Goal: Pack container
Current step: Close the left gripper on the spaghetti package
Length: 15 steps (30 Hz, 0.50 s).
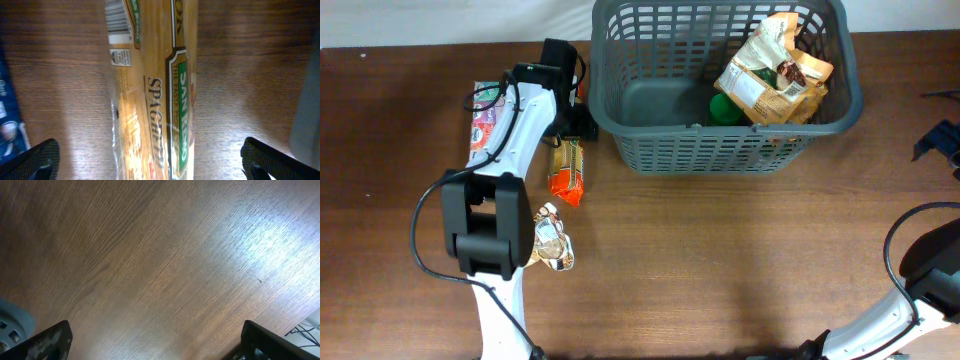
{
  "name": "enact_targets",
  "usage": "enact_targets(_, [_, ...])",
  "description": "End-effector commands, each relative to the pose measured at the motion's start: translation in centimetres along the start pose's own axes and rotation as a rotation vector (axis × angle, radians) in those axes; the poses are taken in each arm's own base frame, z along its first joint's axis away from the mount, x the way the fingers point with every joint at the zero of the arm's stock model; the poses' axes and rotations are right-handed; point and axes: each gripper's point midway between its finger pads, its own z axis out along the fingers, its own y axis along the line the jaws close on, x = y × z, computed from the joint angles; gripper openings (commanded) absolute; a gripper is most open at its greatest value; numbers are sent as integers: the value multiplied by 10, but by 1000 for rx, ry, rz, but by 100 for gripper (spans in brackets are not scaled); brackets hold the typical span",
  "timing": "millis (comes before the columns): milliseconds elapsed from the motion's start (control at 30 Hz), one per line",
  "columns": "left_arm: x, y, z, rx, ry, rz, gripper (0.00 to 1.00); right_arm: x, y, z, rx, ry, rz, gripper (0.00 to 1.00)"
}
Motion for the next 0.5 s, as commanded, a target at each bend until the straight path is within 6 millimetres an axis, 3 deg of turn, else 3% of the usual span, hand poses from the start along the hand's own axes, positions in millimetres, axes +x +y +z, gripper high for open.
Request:
enact_targets(0, [7, -5, 23, 29, 56, -17, 99, 1, -2, 0, 9, 0, 14, 99])
enact_targets(467, [15, -7, 46, 30, 101, -16, 99, 1, -2, 0, 9, 0, 14, 99])
